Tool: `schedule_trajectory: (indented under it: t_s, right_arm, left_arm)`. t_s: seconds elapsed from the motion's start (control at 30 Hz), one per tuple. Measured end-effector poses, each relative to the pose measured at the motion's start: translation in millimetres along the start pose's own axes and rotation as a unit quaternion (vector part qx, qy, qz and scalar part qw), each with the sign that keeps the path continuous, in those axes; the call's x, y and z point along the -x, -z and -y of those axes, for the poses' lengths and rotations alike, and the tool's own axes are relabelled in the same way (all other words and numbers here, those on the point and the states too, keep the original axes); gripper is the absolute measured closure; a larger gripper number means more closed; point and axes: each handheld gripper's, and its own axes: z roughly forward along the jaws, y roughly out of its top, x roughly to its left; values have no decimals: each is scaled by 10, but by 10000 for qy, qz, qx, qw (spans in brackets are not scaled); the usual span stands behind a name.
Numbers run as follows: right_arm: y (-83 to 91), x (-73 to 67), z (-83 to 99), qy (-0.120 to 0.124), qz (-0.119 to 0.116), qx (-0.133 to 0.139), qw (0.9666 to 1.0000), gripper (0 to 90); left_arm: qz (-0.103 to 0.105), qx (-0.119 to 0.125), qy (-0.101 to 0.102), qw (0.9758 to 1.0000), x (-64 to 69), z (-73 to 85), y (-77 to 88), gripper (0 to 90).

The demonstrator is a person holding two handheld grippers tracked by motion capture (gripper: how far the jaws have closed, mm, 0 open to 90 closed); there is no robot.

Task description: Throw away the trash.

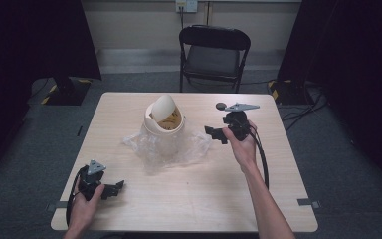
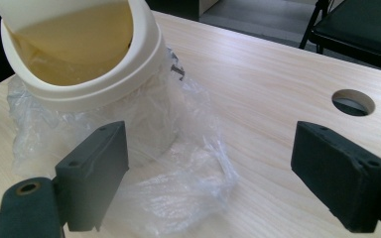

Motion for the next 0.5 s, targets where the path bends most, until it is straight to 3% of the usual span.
schedule_trajectory:
  t_s: [0.5]
  right_arm:
    - [228,187,304,-56,335,-173,9993,150]
  left_arm:
    - [0,0,0,10000,0,0,0,0]
